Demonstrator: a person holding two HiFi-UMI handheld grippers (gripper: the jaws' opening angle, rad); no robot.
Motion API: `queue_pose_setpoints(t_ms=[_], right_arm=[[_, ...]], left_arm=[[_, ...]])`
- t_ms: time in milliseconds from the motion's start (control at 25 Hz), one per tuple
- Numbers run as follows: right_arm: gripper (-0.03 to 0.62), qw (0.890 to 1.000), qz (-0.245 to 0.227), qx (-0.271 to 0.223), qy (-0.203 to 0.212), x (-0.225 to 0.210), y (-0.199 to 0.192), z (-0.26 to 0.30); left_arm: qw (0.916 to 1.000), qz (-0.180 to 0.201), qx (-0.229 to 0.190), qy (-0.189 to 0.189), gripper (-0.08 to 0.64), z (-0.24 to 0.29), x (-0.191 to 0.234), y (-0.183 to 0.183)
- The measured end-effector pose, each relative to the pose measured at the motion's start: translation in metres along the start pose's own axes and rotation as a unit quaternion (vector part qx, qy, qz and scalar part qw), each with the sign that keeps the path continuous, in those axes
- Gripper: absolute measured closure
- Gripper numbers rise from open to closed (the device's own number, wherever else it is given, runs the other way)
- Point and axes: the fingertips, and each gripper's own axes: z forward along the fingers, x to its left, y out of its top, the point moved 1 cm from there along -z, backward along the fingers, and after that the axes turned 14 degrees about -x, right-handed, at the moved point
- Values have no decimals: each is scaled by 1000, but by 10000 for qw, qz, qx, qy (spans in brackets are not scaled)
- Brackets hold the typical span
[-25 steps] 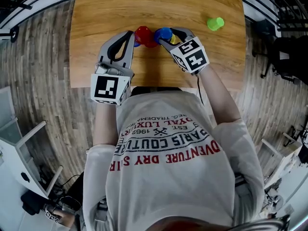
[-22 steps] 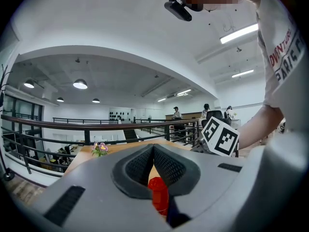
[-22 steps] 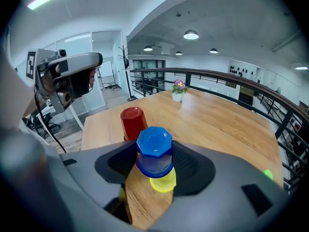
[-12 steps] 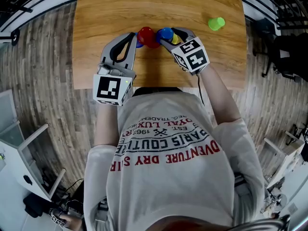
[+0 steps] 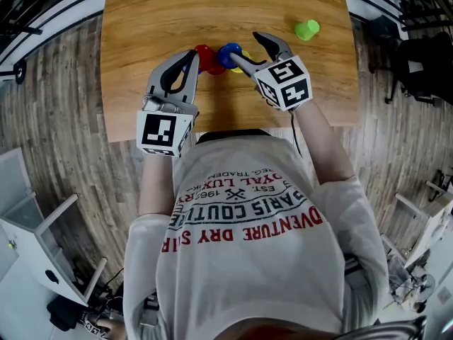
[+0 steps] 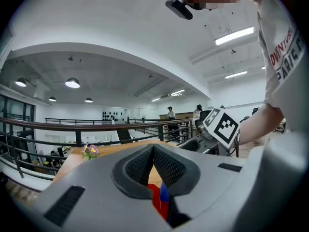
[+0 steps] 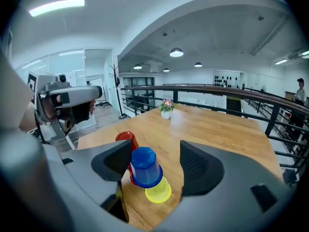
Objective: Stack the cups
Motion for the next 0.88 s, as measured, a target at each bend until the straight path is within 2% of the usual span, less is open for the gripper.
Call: queue_pose_setpoints(t_ms=[160, 240, 560, 880], right_arm=[[287, 9978, -33, -580, -305, -19, 20, -22], [287, 9962, -61, -712, -499, -35, 22, -33], [287, 9932, 126, -449, -1069, -119, -12, -80], [287, 9918, 238, -202, -1241, -185, -44, -97]], left_arm=[[9997, 4, -26, -236, 543, 21, -17, 0], [9994, 12, -35, -336, 543, 34, -27, 1], [9975, 9, -86, -694, 544, 92, -83, -3], [9972, -113, 114, -732, 544, 134, -131, -22]])
